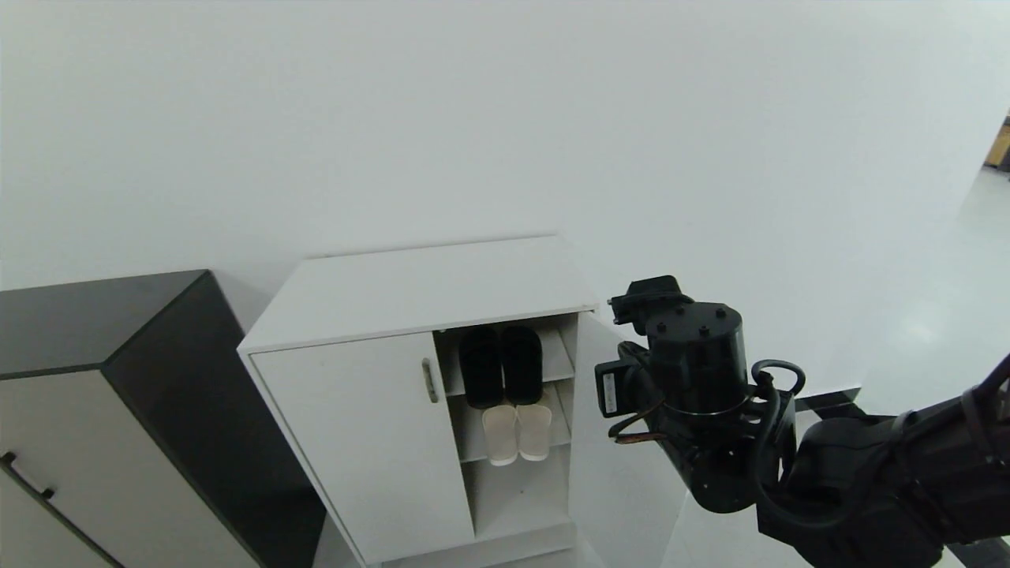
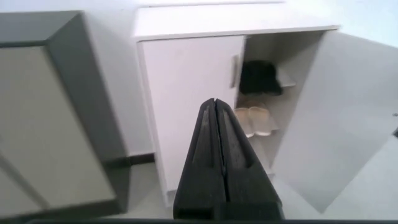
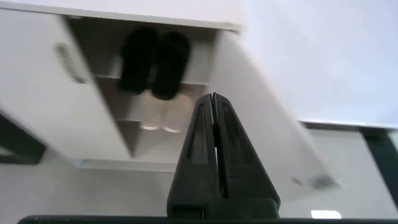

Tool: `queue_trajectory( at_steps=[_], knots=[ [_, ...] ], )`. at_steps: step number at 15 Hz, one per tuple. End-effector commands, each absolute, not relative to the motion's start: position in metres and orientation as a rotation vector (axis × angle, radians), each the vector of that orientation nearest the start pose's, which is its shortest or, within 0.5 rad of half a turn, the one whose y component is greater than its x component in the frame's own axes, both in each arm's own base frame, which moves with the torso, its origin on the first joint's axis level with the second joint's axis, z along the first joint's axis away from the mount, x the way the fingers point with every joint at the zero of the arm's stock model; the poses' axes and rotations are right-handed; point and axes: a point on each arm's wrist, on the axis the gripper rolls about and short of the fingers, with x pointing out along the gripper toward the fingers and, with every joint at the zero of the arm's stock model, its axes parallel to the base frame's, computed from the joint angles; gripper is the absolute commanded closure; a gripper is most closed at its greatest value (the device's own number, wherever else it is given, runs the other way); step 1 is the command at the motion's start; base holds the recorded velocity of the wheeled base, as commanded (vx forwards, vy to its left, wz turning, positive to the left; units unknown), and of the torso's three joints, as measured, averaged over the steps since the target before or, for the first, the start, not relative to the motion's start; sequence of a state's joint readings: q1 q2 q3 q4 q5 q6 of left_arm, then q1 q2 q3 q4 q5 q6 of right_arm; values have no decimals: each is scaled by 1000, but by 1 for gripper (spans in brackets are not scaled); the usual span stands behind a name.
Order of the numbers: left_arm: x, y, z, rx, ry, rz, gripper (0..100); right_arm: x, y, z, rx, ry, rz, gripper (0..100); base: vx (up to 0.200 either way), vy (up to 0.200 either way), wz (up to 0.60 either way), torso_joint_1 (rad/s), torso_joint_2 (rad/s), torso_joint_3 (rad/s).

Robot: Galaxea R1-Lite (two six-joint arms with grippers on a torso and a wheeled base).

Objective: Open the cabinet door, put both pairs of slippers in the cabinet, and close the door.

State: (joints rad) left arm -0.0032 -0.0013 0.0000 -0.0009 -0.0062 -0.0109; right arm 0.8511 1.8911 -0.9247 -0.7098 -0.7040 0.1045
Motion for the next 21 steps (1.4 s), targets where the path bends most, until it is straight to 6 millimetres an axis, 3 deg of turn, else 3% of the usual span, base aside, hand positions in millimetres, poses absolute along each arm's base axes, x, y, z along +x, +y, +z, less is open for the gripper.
queue_trajectory(
  at_steps=[1, 3, 9, 14, 21],
  knots=[
    [-23, 0, 76, -12, -1, -8, 100, 248, 247, 162, -63, 181, 127, 100, 0, 0, 0, 0, 0, 0],
    [-23, 0, 76, -12, -1, -6, 100, 245, 242, 172, -39, 176, 194, 100, 0, 0, 0, 0, 0, 0],
    [-23, 0, 76, -11, -1, -8, 100, 266, 221, 182, -17, 161, 123, 100, -33, 0, 0, 0, 0, 0],
    [-23, 0, 76, -12, -1, -8, 100, 285, 212, 167, -33, 208, 125, 100, -200, 0, 0, -2, 2, 2],
    [-23, 0, 76, -14, -1, -6, 100, 317, 187, 151, -16, 257, 133, 100, 0, 0, 0, 0, 0, 0]
  ],
)
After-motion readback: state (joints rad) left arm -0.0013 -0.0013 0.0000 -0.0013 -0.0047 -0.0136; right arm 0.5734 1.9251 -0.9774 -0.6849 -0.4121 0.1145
